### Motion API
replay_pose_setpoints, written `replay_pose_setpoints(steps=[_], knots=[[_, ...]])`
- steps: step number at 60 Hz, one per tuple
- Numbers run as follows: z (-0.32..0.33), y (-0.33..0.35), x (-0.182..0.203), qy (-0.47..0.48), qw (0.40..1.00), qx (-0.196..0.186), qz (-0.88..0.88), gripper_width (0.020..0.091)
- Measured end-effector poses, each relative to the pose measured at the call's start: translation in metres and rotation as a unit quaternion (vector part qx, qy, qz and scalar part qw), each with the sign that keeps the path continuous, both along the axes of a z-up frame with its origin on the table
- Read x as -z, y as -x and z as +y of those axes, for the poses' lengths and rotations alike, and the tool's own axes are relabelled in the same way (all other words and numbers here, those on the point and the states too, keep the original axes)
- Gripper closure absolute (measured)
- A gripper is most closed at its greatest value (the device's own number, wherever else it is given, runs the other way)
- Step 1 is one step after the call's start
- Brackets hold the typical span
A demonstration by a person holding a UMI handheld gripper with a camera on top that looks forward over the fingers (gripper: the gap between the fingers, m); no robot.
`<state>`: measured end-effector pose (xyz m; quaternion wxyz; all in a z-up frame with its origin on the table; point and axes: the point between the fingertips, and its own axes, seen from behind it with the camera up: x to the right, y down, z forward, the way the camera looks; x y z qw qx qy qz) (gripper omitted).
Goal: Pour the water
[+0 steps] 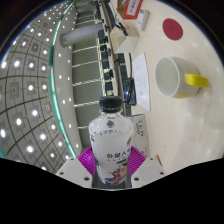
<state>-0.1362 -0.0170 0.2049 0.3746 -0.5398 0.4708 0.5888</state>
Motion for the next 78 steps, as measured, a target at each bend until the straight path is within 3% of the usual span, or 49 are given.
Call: replay_pose_setpoints(steps=[12,27,41,56,66,72,78], knots=[[0.017,-0.032,0.031,0.035,0.987,0.014,0.155,0.0719],[0.006,-0.034,0.037,0.049,0.987,-0.009,0.154,0.0718],[0.01,-0.048,-0.012,-0.02,0.996,-0.048,-0.077,0.0718],[0.013,-0.172,-0.066,-0.086,0.898,0.009,-0.432,0.0717],[0.021,-0.257,-0.031,-0.061,0.777,0.026,-0.626,0.0716],[0.023,-0.292,0.013,-0.036,0.704,0.012,-0.709,0.0716],[0.025,-0.308,0.062,-0.014,0.671,-0.013,-0.741,0.0717]])
